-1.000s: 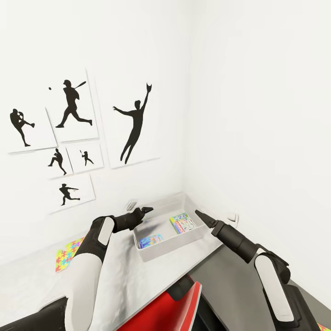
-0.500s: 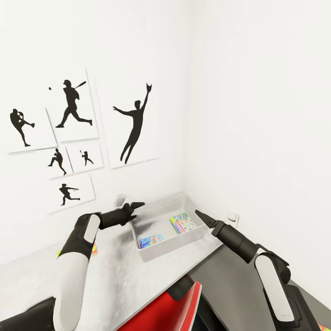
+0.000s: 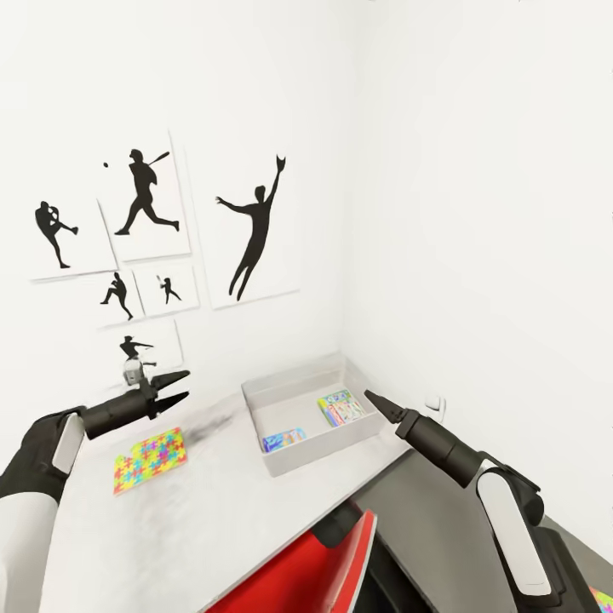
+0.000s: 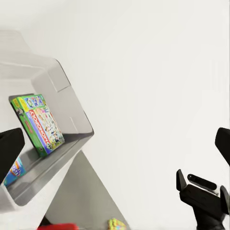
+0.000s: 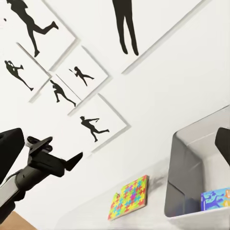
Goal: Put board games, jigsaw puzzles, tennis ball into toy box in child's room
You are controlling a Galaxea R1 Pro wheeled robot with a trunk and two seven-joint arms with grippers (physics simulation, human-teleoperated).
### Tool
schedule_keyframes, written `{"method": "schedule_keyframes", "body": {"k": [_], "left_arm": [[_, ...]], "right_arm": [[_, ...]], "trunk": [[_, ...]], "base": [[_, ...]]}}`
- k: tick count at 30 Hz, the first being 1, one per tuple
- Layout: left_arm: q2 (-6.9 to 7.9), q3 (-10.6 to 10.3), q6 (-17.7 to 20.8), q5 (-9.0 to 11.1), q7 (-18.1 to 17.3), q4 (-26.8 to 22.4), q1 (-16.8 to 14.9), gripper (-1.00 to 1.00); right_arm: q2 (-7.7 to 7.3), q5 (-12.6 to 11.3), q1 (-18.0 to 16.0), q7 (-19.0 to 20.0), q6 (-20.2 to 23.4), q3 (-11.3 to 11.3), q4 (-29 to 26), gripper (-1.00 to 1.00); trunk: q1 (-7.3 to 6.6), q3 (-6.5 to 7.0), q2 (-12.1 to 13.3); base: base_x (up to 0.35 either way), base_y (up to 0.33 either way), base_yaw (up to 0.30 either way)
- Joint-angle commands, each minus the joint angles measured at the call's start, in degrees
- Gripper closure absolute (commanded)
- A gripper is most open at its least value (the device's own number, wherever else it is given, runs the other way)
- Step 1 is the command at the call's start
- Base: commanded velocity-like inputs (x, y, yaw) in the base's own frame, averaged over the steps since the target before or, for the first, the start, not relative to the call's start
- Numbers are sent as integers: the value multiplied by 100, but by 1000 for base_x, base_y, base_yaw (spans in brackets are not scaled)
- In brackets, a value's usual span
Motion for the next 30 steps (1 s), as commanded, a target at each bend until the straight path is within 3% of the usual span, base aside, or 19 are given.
{"method": "schedule_keyframes", "body": {"k": [1,6,12,30], "left_arm": [[38,6,24,-1,-116,3,43,-100],[214,26,-13,-24,-498,15,317,-100],[430,65,-31,6,-614,14,491,-100],[431,47,-65,28,-613,5,520,-100]], "right_arm": [[1,-32,-6,2,41,-6,-2,-100],[3,-31,-6,-6,22,-5,-2,-100],[3,-31,-4,-1,-6,-5,-3,-100],[12,-10,2,-32,-20,-5,-2,-100]], "trunk": [[2,-13,-14],[2,7,-14],[2,27,-14],[2,28,-14]], "base": [[-195,108,0],[-94,50,0],[-48,8,0],[-121,0,0]]}}
